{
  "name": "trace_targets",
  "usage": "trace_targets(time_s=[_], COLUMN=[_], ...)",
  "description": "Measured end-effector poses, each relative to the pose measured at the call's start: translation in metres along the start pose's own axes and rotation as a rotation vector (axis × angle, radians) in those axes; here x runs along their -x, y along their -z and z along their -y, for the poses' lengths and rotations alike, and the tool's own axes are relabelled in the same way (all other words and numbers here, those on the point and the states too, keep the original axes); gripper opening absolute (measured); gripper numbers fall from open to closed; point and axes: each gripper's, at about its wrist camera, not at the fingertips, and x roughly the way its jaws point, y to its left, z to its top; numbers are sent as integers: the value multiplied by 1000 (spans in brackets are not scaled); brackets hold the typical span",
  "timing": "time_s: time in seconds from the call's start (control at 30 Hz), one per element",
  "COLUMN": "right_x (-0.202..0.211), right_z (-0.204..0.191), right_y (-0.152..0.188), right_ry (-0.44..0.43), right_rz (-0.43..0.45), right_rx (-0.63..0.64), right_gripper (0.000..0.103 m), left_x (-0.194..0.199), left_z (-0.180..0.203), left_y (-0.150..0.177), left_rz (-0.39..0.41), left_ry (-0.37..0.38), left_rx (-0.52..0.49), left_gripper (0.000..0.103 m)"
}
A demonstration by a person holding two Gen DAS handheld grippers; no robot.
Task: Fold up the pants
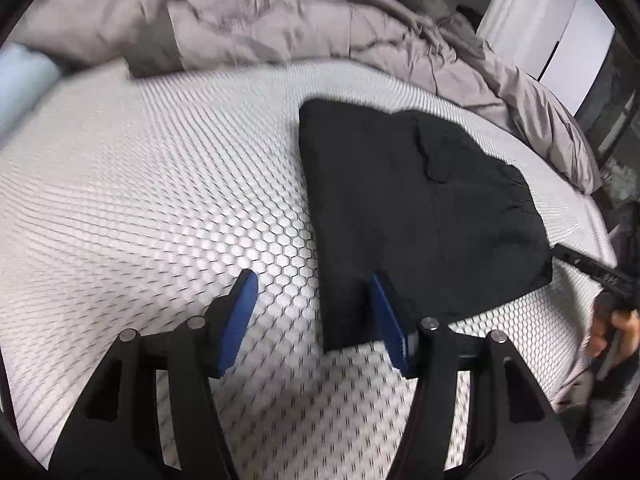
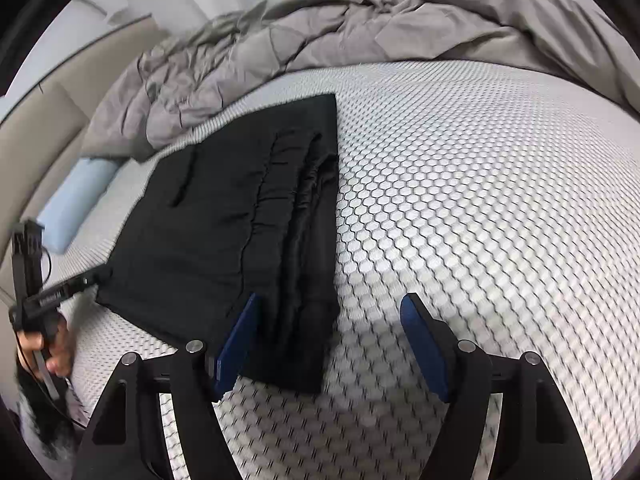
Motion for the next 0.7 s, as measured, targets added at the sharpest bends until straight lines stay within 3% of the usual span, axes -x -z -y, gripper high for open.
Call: trace_targets(time_s=[0.03, 0.1, 0.13, 0.2, 0.27, 0.33, 0.7], right_x=[11, 38, 52, 70, 82, 87, 85], right_z=[-1, -9, -12, -22, -27, -37, -74], right_y=[5, 16, 22, 33, 43, 51, 70], right_ry=[7, 13, 28, 30, 3, -15, -42], right_rz=[29, 107, 158, 254, 296, 344, 424], right_rx=[26, 80, 98, 121, 125, 131, 226], right_gripper=[74, 85, 95, 101, 103, 103, 103], left_x=[16, 45, 57, 78, 91, 99, 81], left_z=[9, 20, 25, 39, 48, 55, 77], left_y=[4, 14, 19, 33, 46, 54, 55], left_rz=[49, 125, 177, 271, 339, 357, 364], left_ry=[-23, -55, -74, -96, -118, -117, -50], left_rx=[-33, -60, -67, -91, -70, -40, -29], left_gripper=[60, 90, 93, 102, 102, 102, 102])
